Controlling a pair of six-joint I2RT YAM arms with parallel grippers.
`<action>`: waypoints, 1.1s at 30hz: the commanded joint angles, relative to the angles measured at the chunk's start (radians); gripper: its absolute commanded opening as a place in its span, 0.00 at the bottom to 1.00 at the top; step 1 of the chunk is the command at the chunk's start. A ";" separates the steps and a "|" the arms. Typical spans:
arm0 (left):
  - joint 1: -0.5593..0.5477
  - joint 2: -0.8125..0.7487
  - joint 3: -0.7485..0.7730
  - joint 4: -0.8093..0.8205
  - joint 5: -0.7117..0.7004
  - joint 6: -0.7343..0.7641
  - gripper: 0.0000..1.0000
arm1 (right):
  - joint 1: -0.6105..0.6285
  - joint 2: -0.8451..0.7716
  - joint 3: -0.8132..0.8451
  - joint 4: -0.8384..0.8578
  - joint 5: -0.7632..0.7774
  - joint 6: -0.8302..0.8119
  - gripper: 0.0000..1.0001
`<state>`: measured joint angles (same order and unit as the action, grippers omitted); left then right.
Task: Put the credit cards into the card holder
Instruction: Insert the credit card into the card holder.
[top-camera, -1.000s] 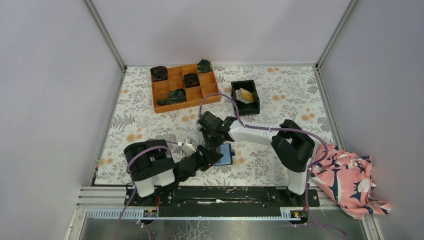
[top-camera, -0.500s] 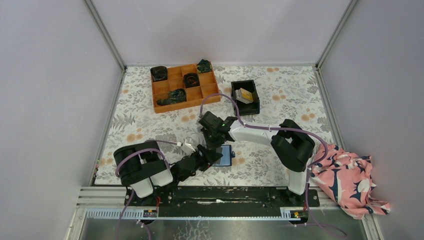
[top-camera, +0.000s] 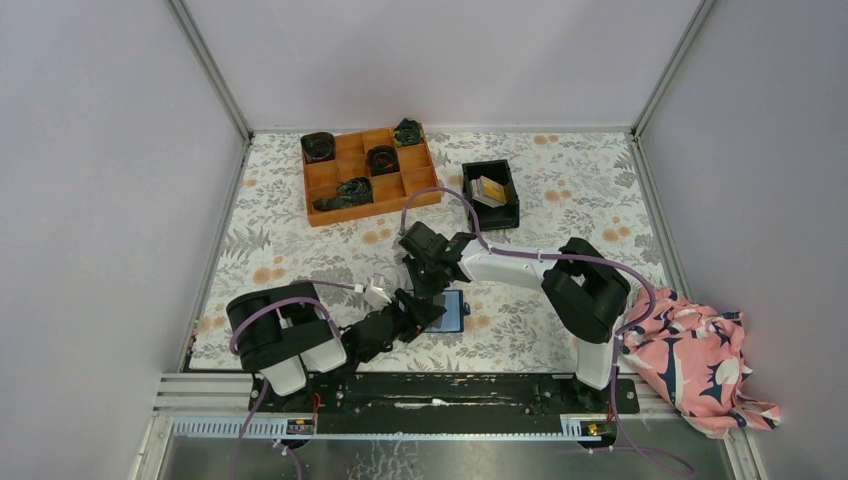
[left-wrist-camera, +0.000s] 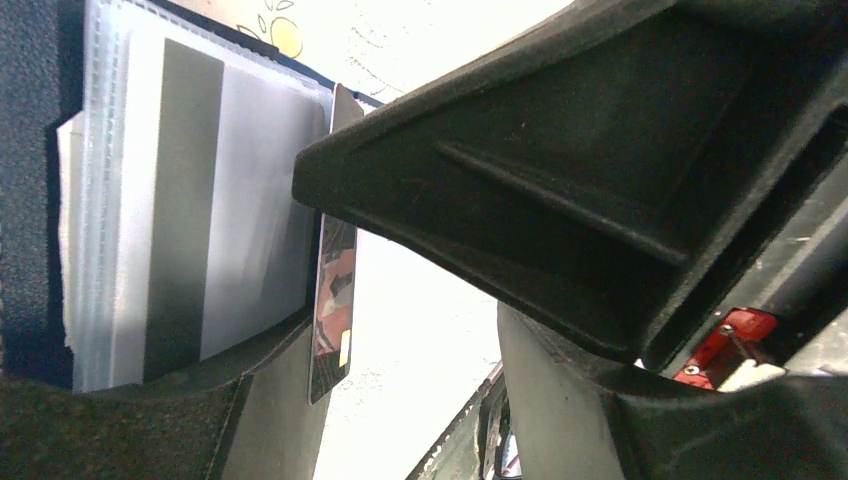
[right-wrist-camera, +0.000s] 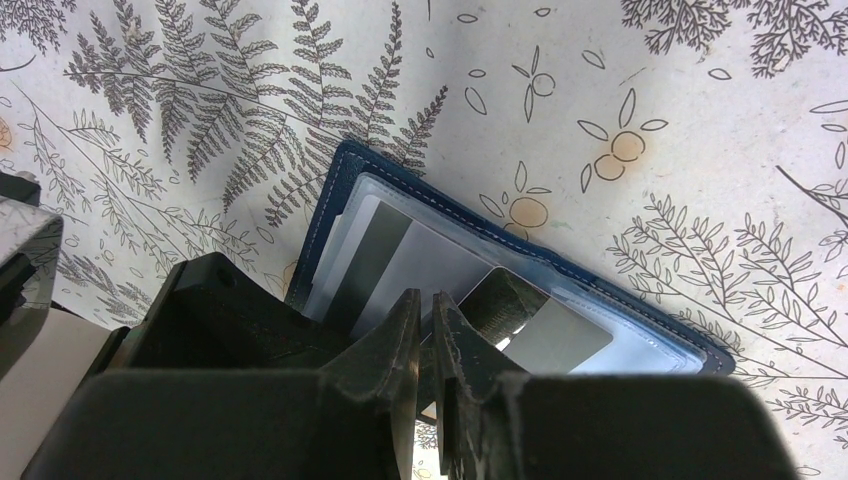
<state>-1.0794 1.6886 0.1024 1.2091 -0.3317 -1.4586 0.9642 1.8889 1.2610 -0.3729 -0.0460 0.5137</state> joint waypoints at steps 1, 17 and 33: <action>0.010 0.017 -0.020 -0.340 -0.064 0.026 0.67 | 0.026 0.013 -0.023 -0.079 -0.086 -0.027 0.16; -0.001 -0.033 0.012 -0.515 -0.102 0.045 0.68 | 0.026 0.013 -0.067 -0.099 -0.096 -0.059 0.16; -0.003 -0.038 0.051 -0.652 -0.097 0.081 0.69 | 0.024 -0.008 -0.090 -0.123 -0.088 -0.088 0.16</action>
<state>-1.0985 1.5810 0.1593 0.9565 -0.3672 -1.4651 0.9451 1.8748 1.2186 -0.3534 -0.0692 0.4500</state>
